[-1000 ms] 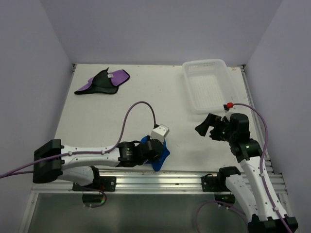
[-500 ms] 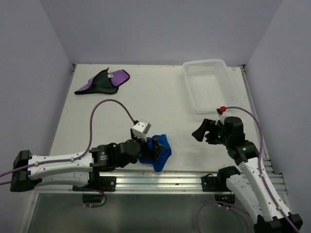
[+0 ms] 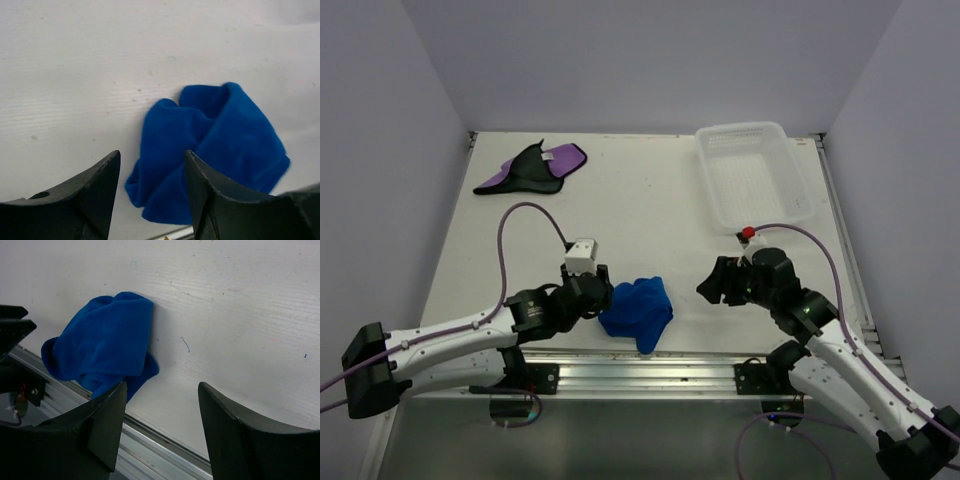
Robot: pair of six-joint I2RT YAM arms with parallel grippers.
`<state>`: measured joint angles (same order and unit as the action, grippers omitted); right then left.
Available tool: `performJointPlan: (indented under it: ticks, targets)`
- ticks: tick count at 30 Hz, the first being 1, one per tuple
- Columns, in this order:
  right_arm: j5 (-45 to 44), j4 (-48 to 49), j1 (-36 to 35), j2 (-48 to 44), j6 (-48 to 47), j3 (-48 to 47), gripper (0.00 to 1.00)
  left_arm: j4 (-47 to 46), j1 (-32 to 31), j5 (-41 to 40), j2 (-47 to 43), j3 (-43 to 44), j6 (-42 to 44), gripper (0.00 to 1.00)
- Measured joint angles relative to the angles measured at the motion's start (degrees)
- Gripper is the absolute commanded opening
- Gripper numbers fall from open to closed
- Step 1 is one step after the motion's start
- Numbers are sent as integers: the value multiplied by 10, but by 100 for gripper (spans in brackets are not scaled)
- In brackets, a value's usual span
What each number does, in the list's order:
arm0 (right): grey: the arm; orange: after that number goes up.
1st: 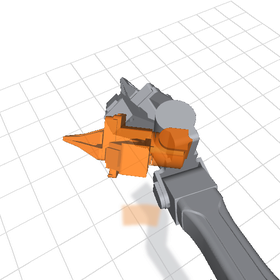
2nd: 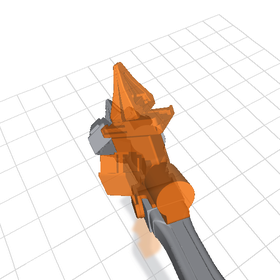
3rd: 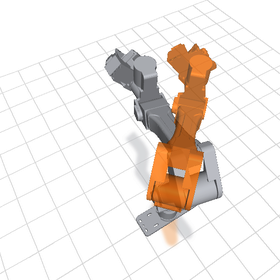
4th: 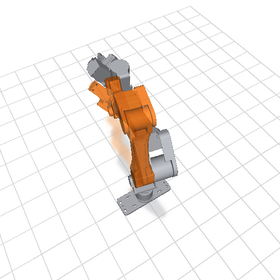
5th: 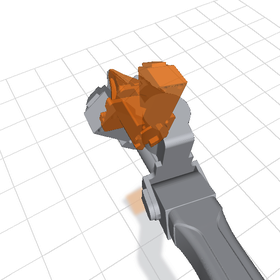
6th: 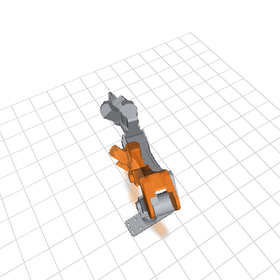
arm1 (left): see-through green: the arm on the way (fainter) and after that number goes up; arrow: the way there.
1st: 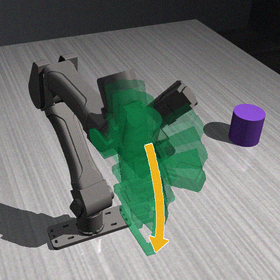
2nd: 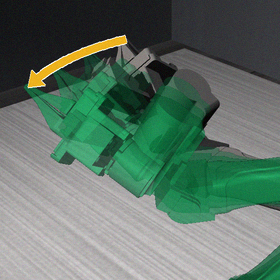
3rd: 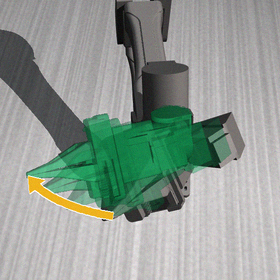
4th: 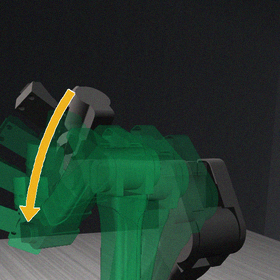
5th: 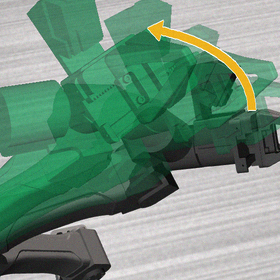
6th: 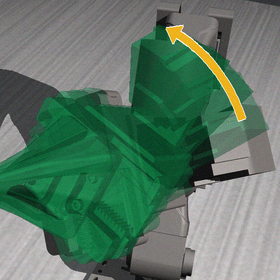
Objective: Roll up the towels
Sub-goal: Flatten the towel
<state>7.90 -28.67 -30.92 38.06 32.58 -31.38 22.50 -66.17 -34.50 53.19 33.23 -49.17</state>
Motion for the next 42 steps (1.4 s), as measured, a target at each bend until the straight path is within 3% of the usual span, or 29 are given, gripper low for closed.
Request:
performJointPlan:
  ticks: [3,10,19,31,34,38,42]
  targets:
    - [-13,2,-13,-2,4,0,63,12,48,2,13,-1,1,56]
    - [-26,13,-17,-7,15,21,63,13,57,38,68,5,8,56]
    - [-29,16,-24,-6,26,31,62,3,58,73,21,3,3,55]
    - [-38,26,-28,-6,33,37,62,-25,58,139,18,-28,2,40]
    - [-40,27,-28,-1,35,38,62,-26,58,153,19,-43,2,33]
    - [-39,35,-28,11,36,42,62,-30,58,163,22,-45,1,11]
    - [-39,38,-29,14,39,47,59,-33,58,164,21,-45,2,3]
